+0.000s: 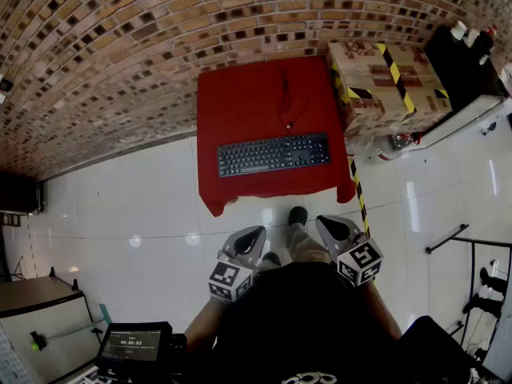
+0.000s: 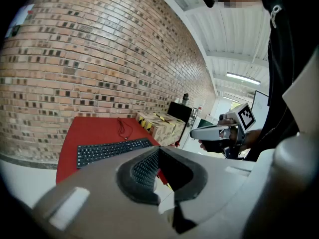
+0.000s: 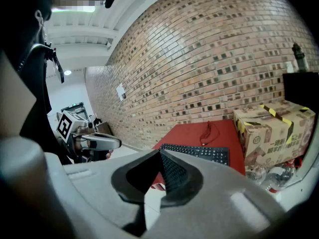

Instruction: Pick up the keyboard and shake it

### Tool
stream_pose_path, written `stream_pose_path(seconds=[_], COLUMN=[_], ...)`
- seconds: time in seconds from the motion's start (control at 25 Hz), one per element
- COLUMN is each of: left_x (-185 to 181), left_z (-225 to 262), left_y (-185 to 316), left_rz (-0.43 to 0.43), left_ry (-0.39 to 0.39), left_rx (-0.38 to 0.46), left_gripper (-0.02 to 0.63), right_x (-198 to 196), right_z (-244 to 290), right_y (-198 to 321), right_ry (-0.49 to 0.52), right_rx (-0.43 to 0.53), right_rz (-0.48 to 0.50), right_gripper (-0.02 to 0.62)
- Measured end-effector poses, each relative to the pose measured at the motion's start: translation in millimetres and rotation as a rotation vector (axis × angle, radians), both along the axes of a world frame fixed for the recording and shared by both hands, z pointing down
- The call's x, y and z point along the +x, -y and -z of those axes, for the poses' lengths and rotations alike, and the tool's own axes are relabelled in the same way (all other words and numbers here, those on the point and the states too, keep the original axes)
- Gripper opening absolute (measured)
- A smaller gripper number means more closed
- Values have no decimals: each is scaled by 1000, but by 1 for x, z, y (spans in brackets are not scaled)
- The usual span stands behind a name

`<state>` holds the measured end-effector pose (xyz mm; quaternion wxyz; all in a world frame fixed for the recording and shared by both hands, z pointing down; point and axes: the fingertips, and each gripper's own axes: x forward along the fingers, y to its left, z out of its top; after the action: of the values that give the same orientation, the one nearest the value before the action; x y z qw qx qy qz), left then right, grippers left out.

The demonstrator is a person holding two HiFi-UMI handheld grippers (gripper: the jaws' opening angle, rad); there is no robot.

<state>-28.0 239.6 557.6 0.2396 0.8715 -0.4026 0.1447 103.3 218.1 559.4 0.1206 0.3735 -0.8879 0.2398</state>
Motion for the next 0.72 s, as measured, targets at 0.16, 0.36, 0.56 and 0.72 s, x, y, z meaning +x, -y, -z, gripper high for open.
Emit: stream_pose_path(seconds=[0.16,0.36,0.56,0.72], left_x=[19,37,53,55], left_z=[-2,-7,-8,-3], left_y=[35,70,100,118], left_rz=[12,13,23,45], left_ry=[12,30,32,42], left_rx=[-14,-23,-30,-26], left_gripper=[15,15,15,15], right_x=[34,64,76,78], right_z=[0,-8,-13,-14], right_y=[44,75,102,127], right_ry=[2,7,10,11], right_rx=[0,-27,-43,-49], right_rz=[-14,-39,-22,8], right_gripper=[-8,-8,-8,-8])
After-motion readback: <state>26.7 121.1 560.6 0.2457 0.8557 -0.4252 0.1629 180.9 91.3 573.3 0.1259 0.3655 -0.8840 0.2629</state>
